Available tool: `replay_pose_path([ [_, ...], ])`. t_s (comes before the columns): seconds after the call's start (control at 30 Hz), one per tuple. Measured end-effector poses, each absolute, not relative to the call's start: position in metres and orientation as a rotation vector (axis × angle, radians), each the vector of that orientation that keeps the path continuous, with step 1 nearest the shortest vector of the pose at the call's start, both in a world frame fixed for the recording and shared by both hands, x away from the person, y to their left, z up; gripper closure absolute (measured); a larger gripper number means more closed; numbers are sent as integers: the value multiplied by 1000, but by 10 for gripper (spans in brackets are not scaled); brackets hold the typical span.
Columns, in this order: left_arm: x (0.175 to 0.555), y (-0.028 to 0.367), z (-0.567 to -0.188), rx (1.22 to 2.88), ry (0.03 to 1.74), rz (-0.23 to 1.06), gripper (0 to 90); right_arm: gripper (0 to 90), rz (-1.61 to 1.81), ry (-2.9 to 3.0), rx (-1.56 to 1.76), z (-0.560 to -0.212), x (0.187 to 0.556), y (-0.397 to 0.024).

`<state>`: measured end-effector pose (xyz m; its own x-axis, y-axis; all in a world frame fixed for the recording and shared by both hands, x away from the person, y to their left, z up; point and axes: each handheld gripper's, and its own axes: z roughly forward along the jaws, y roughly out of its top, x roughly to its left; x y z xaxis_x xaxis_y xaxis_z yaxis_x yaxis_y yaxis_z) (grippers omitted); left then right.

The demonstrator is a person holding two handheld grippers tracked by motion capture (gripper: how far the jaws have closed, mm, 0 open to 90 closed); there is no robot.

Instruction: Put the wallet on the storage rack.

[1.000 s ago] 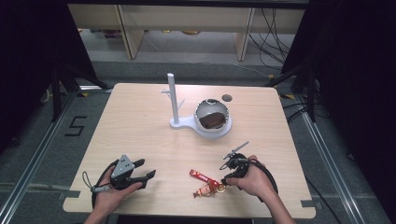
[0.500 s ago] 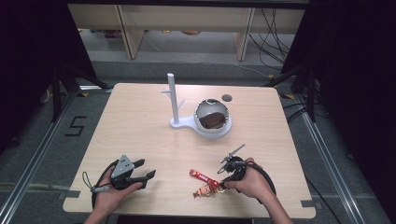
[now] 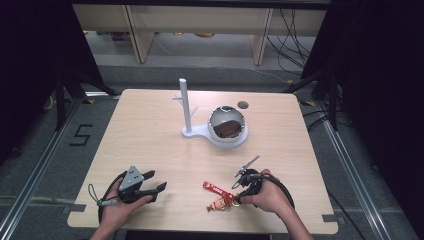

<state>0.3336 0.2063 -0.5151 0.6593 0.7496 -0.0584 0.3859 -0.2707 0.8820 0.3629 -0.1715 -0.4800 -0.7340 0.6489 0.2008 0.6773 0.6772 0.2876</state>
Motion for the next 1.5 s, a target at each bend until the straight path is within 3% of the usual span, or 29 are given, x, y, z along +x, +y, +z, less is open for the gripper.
replay_pose_path([
  [0.17, 334, 206, -515, 1890, 895, 461, 351, 843, -527, -2816, -1082, -479, 363, -171],
  [0.53, 333, 206, -516, 1895, 899, 465, 351, 884, -535, -2850, -1058, -475, 361, -169],
  [1.2, 333, 206, -516, 1893, 891, 463, 351, 900, -595, -2899, -1038, -469, 358, -170],
  [1.5, 330, 202, -504, 1854, 862, 437, 352, 900, -730, -2920, -1094, -443, 359, -172],
])
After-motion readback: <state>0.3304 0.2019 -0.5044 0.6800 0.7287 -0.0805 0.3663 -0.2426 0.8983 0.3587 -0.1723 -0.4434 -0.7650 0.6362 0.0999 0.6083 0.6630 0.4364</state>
